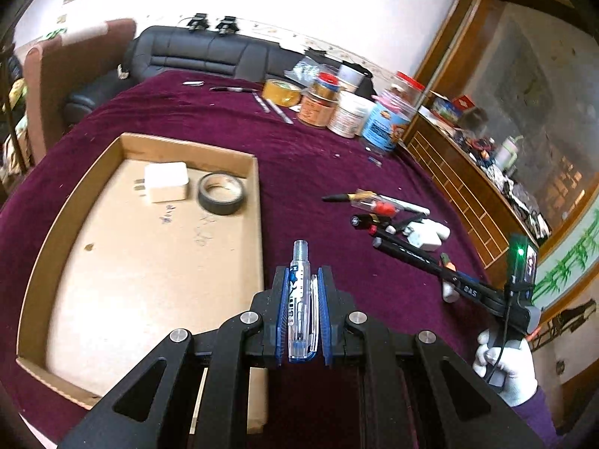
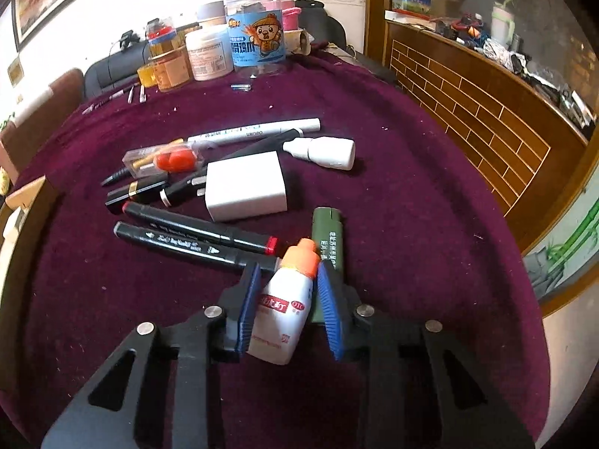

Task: Organize rigid objects
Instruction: 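Grasp the white orange-capped bottle with the right tool while the left holds the pen, then lower pen and bottle into the cardboard box and open both tools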

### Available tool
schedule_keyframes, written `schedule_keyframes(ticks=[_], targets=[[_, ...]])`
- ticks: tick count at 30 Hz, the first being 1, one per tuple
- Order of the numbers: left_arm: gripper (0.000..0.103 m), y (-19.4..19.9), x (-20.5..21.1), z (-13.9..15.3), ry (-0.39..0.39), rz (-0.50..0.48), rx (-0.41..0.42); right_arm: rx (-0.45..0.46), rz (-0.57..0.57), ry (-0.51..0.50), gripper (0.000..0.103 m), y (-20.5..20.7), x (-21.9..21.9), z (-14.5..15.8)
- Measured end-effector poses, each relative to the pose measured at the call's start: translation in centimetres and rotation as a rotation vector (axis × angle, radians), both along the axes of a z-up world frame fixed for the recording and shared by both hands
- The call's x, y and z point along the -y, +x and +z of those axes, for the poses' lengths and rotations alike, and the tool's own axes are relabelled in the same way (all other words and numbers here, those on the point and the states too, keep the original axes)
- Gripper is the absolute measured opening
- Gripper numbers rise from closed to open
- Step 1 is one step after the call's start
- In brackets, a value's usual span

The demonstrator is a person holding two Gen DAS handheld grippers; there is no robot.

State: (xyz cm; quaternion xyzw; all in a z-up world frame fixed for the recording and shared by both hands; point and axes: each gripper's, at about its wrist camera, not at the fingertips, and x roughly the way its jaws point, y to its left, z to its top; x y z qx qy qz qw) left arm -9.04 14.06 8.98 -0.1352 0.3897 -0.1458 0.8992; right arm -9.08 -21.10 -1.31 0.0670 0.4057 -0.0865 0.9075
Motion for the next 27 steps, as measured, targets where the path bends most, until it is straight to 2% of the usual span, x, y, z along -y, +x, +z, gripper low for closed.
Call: schedule_keyframes(ticks=[7, 9, 13, 18, 22, 27], targets=[[0.012, -0.3, -2.3, -0.6, -0.022, 0.04, -0.006, 0.01, 0.027, 0.024, 0.029, -1.0, -0.4, 0.0], [0.012, -0.5, -2.7, -0.6, -0.026, 0.044, -0.002, 0.004, 0.04, 0.038, 0.026, -0.9, -0.7, -0.1], [0.012, -0.6, -3.6, -0.6, -0.033, 0.059, 0.0, 0.017, 0.057, 0.108, 0.025, -1.5, -0.6, 0.0], [0.012, -0.3, -5.3, -0.7, -0.025, 0.092, -0.01, 0.06, 0.09, 0.257, 0.025, -2.4, -0.8, 1.6], [0.012, 1.1, -7.2, -0.6, -0.019, 0.117, -0.031, 0.097, 0.174, 0.294, 0.025, -2.0, -3.6, 4.2], [0.012, 3.8, -9.1, -0.9, 0.049, 0.143, -0.052, 0.09, 0.336, 0.36, 0.026, -0.1, -9.7, 6.3]])
